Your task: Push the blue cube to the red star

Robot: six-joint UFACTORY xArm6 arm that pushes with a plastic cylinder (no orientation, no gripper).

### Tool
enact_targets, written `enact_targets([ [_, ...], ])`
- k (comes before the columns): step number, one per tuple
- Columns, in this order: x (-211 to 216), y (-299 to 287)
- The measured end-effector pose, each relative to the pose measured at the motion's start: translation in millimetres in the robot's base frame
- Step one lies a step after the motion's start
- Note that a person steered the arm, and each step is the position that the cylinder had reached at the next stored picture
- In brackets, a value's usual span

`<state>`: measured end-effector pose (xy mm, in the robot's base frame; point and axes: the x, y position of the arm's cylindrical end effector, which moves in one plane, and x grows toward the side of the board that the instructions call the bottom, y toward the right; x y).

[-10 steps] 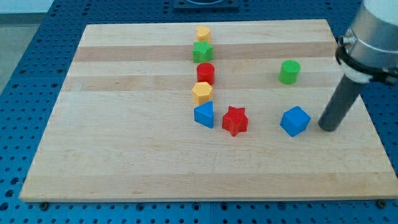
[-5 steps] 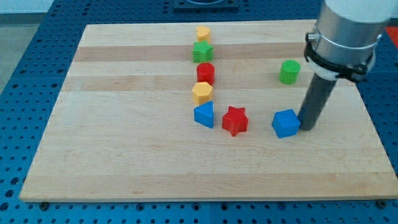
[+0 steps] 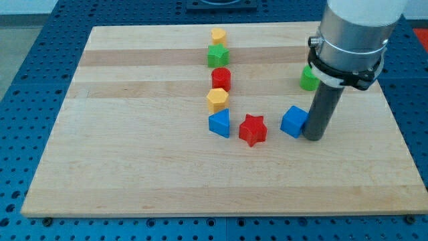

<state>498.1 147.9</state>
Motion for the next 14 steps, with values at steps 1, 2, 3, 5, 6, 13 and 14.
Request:
enact_targets([
  [1,8.7,31.2],
  [2,-27.8,44.0],
  [3,-51.4,30.6],
  [5,-25.7,1.3],
  [6,-23.7,1.2],
  [13,-10.8,-8.8],
  [14,-10.5,-9.0],
])
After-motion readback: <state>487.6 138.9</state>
